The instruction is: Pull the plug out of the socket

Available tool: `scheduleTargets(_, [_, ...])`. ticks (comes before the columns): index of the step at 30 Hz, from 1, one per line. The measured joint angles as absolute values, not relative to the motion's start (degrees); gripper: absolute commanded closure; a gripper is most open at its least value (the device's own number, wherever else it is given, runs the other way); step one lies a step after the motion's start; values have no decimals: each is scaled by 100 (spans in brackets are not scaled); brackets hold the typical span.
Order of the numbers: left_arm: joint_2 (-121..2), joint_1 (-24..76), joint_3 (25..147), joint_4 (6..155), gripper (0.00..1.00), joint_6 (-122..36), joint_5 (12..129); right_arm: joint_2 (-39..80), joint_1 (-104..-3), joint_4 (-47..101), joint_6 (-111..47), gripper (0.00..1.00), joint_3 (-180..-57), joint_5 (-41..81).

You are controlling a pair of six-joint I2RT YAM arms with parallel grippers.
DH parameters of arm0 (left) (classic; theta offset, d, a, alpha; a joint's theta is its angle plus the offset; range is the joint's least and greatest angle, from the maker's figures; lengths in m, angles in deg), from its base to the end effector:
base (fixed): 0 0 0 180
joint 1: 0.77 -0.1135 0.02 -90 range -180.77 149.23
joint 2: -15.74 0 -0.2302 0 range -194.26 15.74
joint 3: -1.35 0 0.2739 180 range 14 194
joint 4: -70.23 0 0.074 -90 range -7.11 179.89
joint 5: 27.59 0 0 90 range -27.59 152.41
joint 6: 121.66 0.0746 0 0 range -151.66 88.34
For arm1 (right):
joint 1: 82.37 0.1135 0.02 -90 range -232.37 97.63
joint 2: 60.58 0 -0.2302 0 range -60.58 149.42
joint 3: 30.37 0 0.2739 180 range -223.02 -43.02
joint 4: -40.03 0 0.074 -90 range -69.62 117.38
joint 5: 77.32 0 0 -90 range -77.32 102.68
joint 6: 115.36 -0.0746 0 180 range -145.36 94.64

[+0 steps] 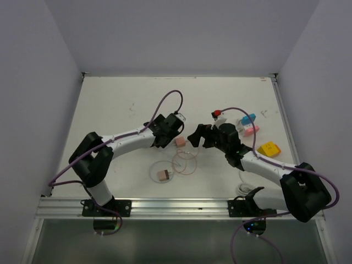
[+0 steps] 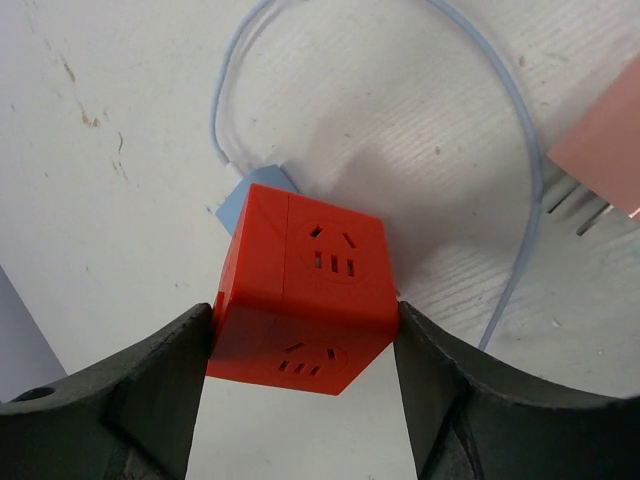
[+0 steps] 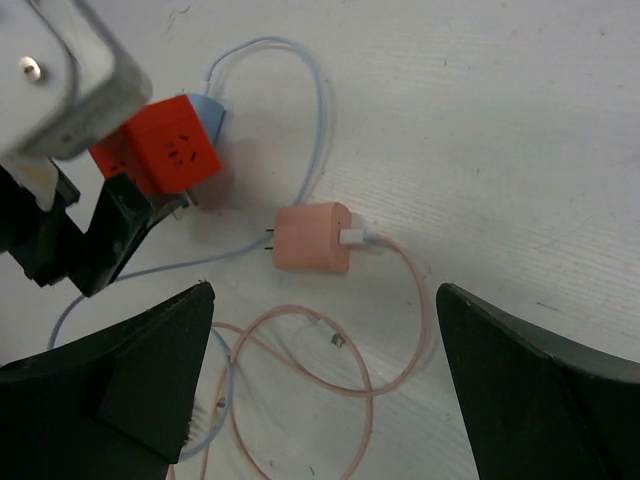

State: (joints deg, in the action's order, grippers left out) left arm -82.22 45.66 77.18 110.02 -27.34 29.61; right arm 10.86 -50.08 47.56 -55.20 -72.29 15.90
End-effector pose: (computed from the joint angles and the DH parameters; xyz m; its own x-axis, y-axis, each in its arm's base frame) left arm 0.2843 -0.2402 0.1177 -0.5737 0.6950 -0.4334 0.4778 0.7138 0.5120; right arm 0.2706 0.1760 0.1412 -0.5619 0.2326 -0.7938 -0.3433 0.8075 0.4796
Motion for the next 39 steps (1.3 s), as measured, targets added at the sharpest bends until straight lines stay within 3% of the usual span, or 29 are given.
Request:
scheduleTargets(23, [-7588, 3686, 8933, 11752, 100, -5792, 3753, 1963, -4149, 5637, -5499, 8, -7806, 2974])
scheduleTargets(39, [-6132, 3085, 7320, 9935, 100, -8126, 5101, 2949, -4090, 6605, -5883, 9, -8443, 3148])
